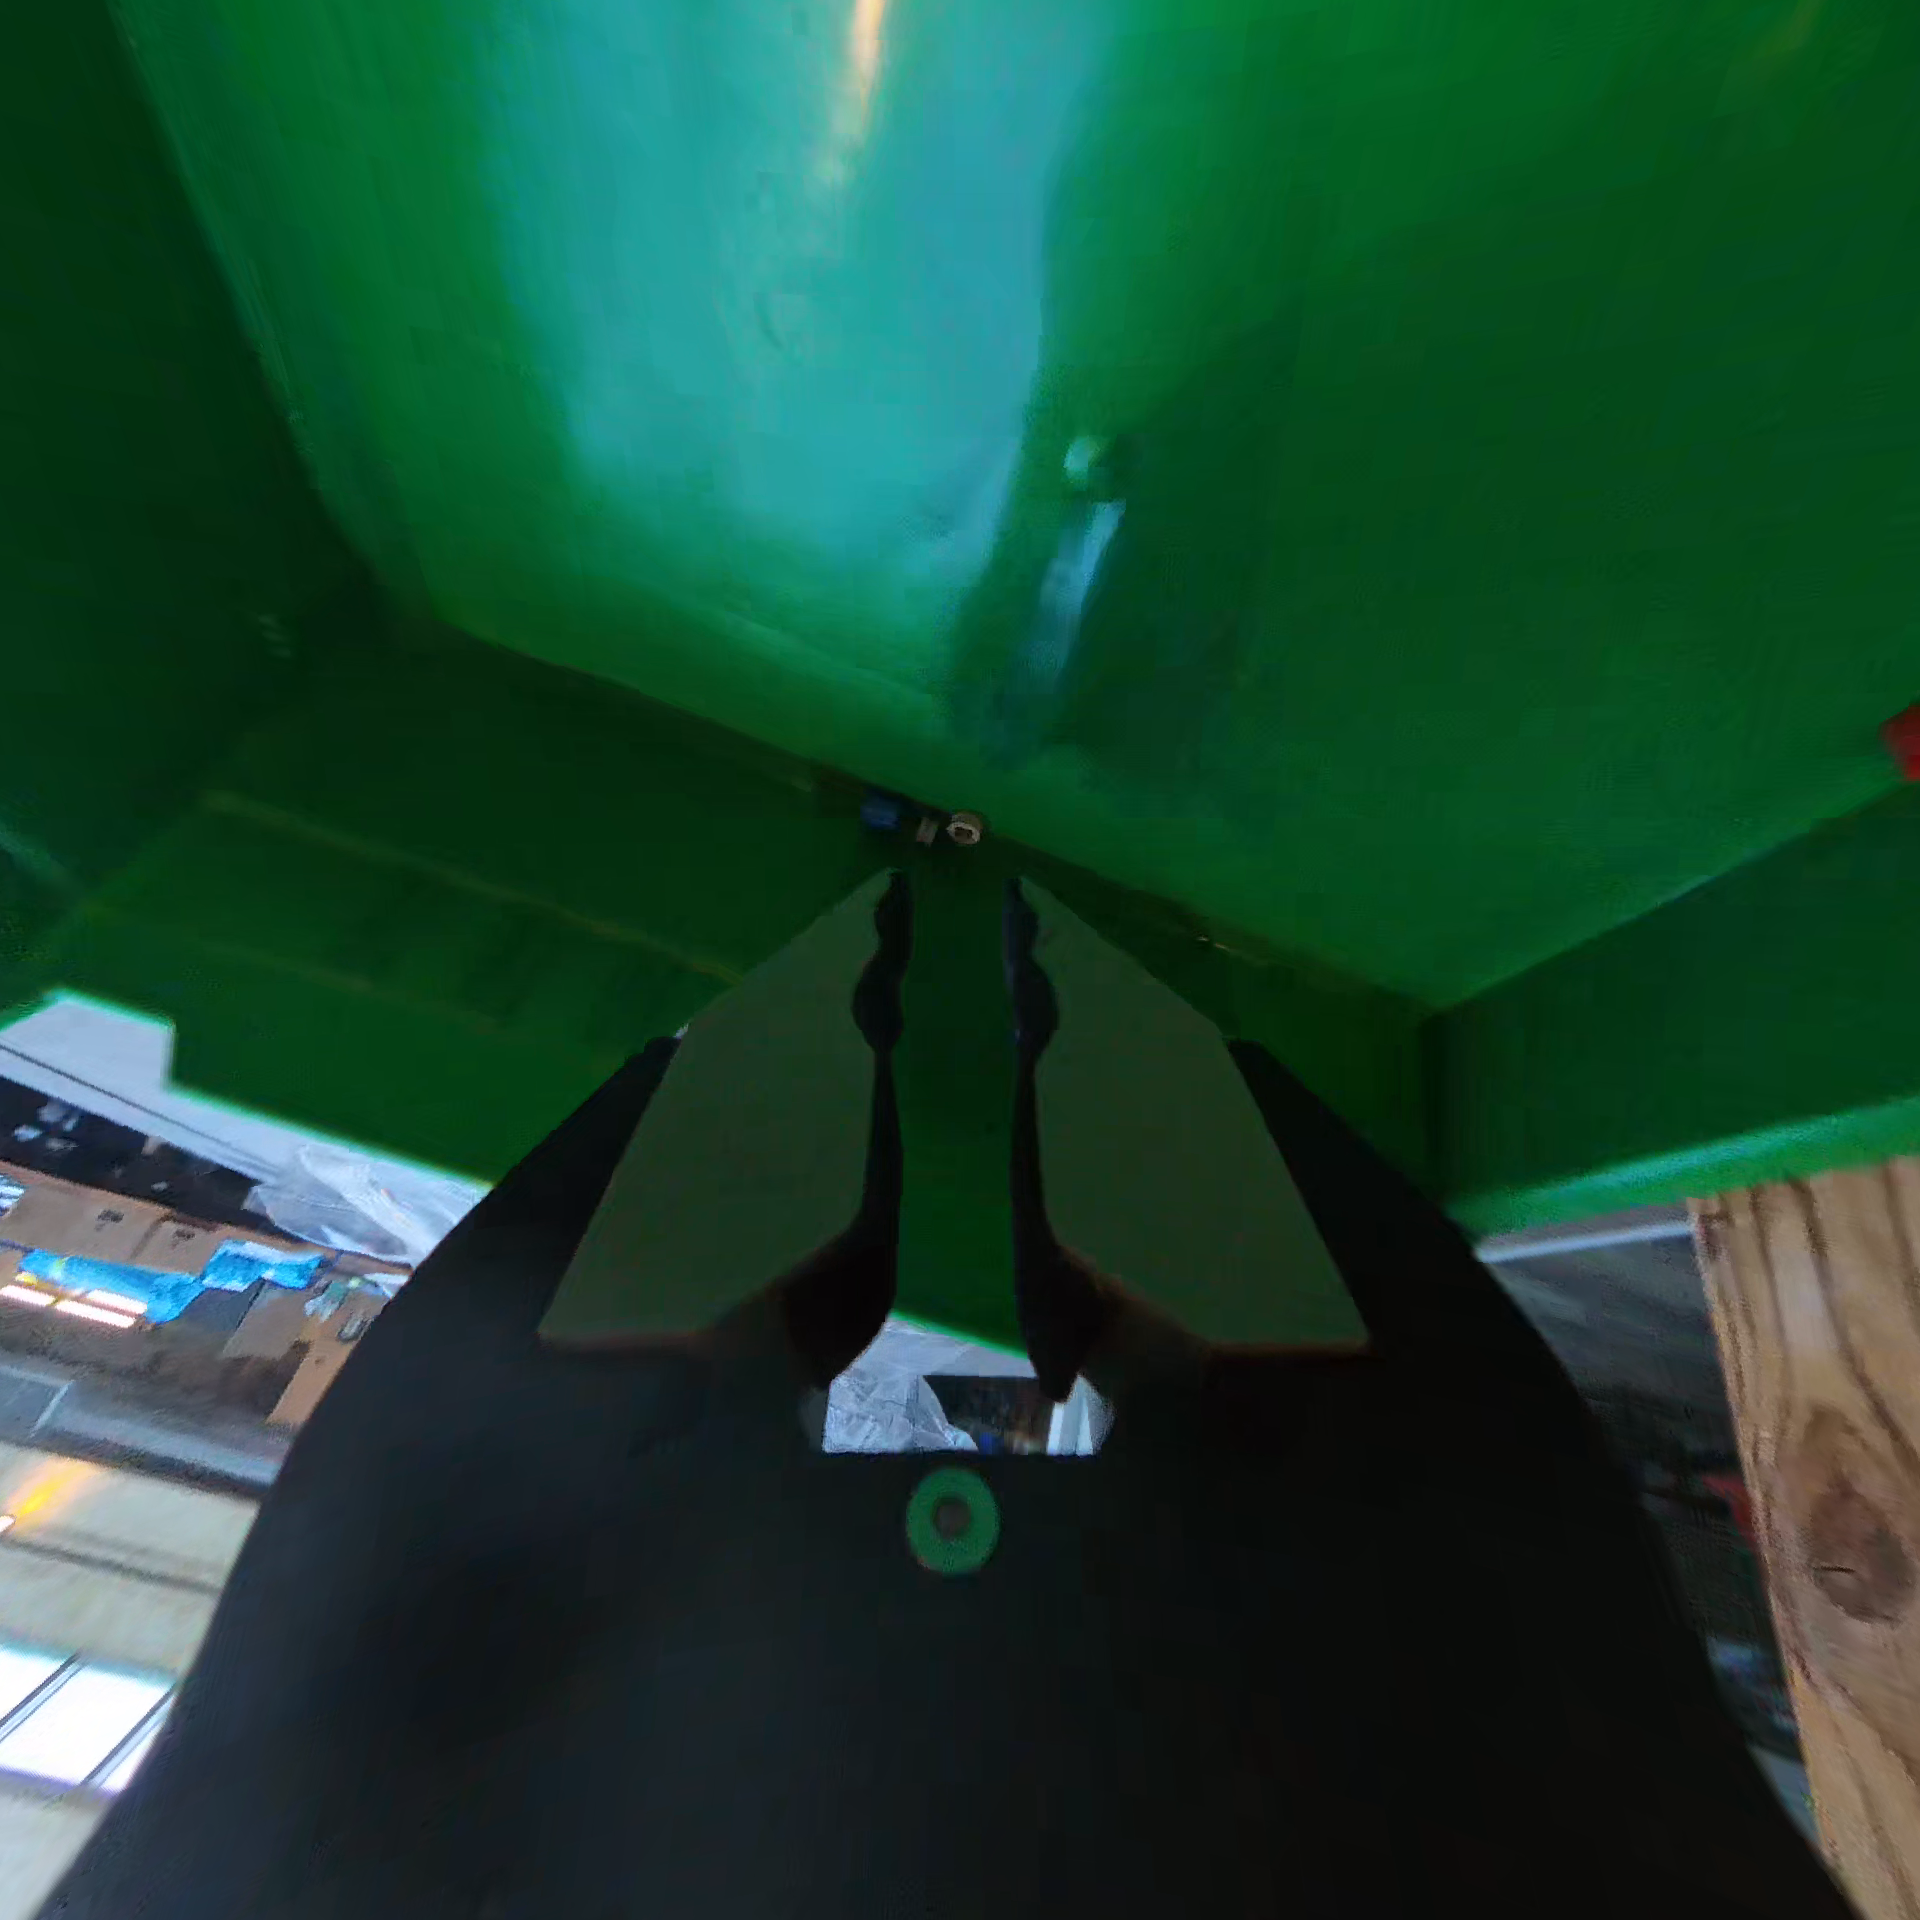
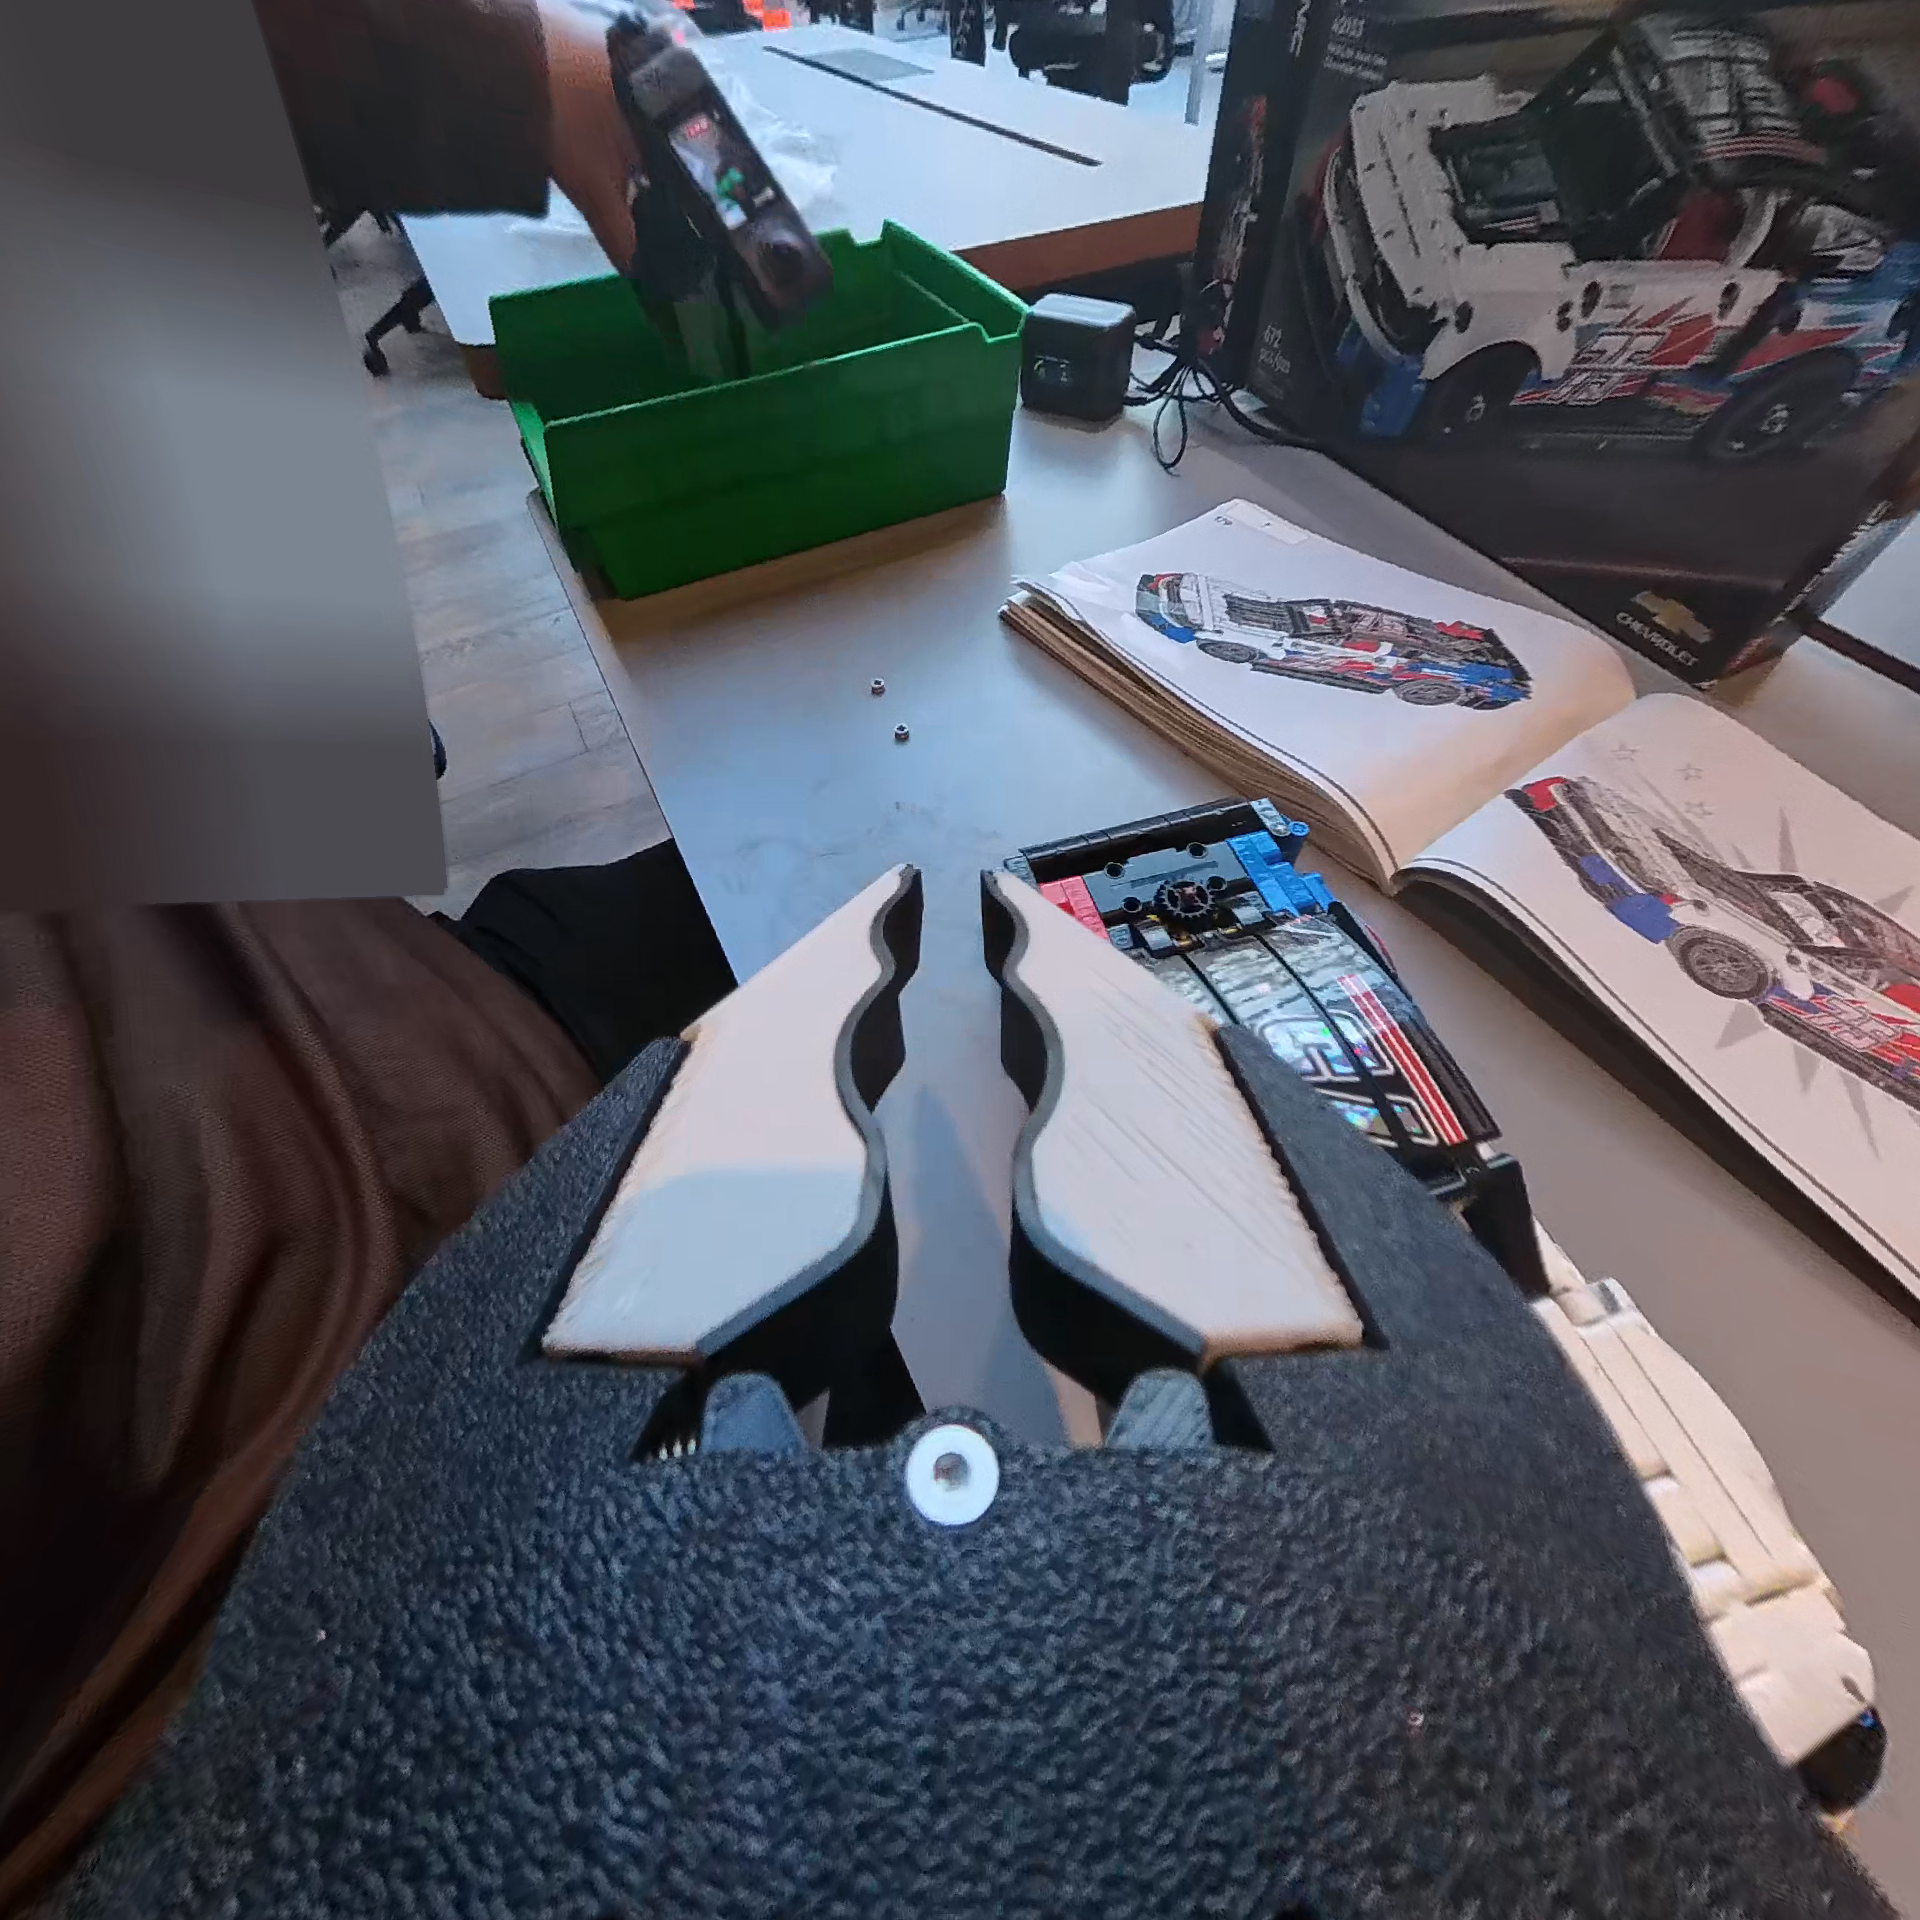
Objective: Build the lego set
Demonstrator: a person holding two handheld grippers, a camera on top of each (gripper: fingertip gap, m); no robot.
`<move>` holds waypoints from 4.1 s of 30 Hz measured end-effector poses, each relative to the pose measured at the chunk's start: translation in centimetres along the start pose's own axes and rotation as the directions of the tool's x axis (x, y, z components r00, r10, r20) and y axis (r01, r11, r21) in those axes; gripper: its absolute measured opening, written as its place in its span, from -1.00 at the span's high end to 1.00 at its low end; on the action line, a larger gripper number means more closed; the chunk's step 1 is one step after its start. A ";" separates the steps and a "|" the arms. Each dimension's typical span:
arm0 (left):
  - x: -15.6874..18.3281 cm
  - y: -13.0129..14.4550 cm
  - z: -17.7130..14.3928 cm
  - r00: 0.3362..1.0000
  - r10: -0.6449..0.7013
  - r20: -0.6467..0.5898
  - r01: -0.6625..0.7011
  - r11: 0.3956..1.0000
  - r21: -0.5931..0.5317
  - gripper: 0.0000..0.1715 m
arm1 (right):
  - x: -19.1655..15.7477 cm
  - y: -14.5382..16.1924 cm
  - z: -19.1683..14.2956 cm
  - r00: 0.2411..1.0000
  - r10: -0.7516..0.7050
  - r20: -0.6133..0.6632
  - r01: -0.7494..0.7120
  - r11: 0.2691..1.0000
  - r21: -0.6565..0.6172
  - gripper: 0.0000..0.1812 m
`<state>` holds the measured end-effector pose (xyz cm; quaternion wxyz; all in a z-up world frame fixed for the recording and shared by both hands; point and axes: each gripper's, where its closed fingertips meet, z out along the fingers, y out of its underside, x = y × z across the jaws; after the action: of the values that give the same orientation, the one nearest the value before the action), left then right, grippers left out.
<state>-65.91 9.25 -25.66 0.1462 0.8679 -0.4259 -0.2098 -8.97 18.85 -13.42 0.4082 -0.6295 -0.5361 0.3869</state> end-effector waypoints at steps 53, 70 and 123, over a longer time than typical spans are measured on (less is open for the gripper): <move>10.1 -24.2 -17.6 0.969 0.237 -0.070 -0.140 0.760 0.634 0.95 | -2.8 0.6 0.8 0.996 -0.003 0.092 0.002 1.000 0.004 0.94; 8.7 -20.4 -15.3 0.992 0.124 -0.036 -0.085 0.834 0.546 0.90 | -2.9 1.3 0.1 0.997 0.014 0.075 -0.015 1.000 0.011 0.95; 16.7 -29.9 -25.6 0.973 0.070 -0.220 0.146 0.555 0.819 0.96 | -3.9 2.3 0.6 0.999 0.005 0.040 -0.005 1.000 -0.011 0.97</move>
<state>-23.99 15.56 -20.34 -0.2371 0.8609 -0.4356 0.1134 -9.21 14.85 -15.61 0.3931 -0.6252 -0.5446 0.3975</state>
